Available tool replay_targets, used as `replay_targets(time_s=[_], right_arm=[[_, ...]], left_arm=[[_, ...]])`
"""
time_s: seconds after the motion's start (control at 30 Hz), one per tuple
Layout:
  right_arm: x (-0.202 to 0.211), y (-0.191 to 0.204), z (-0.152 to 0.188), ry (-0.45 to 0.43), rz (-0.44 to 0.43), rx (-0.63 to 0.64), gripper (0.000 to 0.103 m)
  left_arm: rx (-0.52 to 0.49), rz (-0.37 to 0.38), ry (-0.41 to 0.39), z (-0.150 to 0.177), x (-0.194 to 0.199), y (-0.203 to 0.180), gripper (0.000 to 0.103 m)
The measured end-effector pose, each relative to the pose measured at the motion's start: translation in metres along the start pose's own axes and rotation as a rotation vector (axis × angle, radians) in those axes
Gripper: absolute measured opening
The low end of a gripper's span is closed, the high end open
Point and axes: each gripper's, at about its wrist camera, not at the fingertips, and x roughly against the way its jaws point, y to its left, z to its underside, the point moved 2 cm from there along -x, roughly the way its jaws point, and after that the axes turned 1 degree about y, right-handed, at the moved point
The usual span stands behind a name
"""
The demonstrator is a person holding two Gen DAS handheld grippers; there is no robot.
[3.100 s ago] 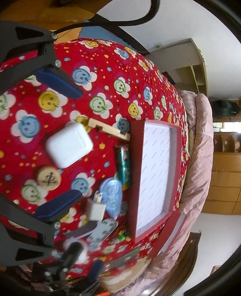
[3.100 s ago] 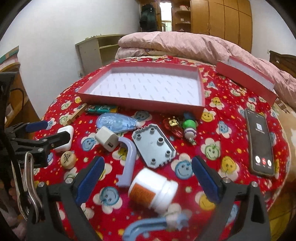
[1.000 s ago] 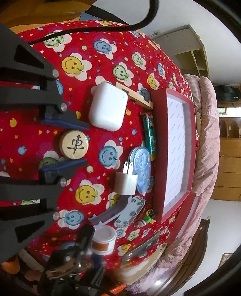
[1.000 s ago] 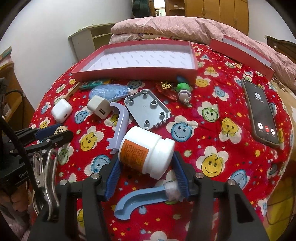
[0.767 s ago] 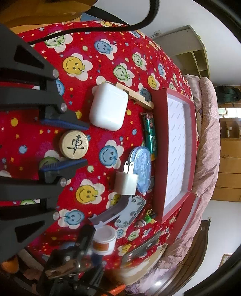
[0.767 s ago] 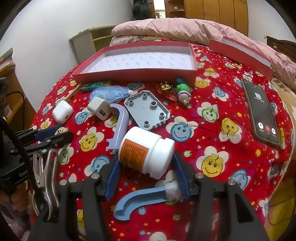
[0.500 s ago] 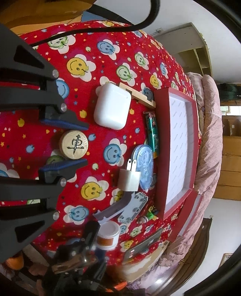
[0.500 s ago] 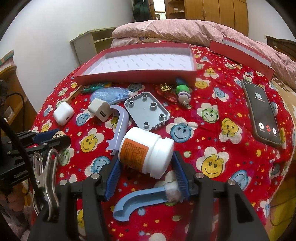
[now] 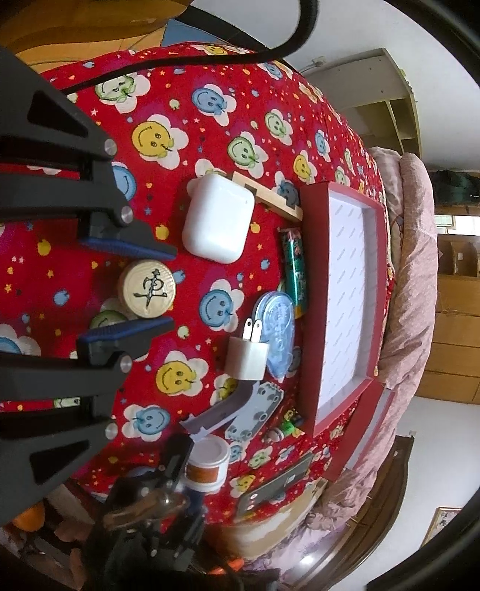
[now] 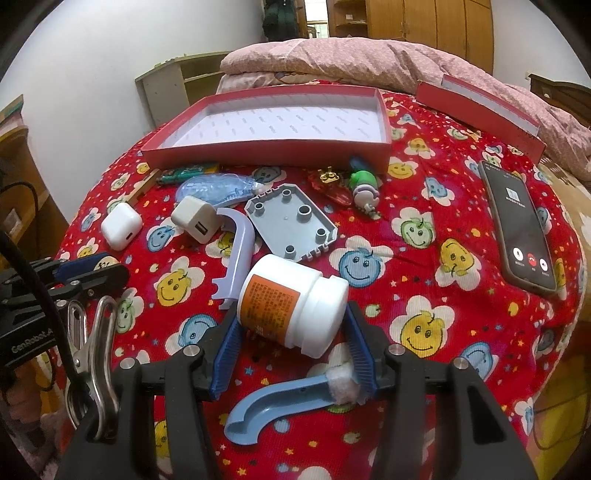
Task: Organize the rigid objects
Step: 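Carry the pill bottle with the right tool while the left tool carries the chess piece over the tray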
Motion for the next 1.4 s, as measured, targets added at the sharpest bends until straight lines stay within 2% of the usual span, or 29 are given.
replay_targets(time_s=[0.6, 0.73, 0.93, 1.1, 1.2, 1.4], right_arm=[[0.021, 0.006, -0.003, -0.068, 0.031, 0.031, 0.054], [0.025, 0.008, -0.006, -0.07, 0.02, 0.036, 0.054], [0.035, 0.014, -0.012, -0.092, -0.001, 0.044, 0.054], [0.042, 0.017, -0.021, -0.104, -0.028, 0.034, 0.054], [0.044, 0.02, -0.027, -0.106, -0.033, 0.037, 0.054], [0.051, 0.019, -0.039, -0.116, -0.068, 0.009, 0.054]], left_arm=[[0.016, -0.004, -0.049, -0.01, 0.016, 0.002, 0.033], [0.006, -0.029, -0.058, -0.014, 0.017, 0.001, 0.033], [-0.011, -0.027, -0.086, -0.023, 0.026, -0.002, 0.033], [-0.042, -0.045, -0.147, -0.036, 0.039, -0.007, 0.033], [-0.048, -0.035, -0.159, -0.044, 0.041, -0.008, 0.033], [-0.014, 0.021, -0.133, -0.063, 0.038, -0.007, 0.033]])
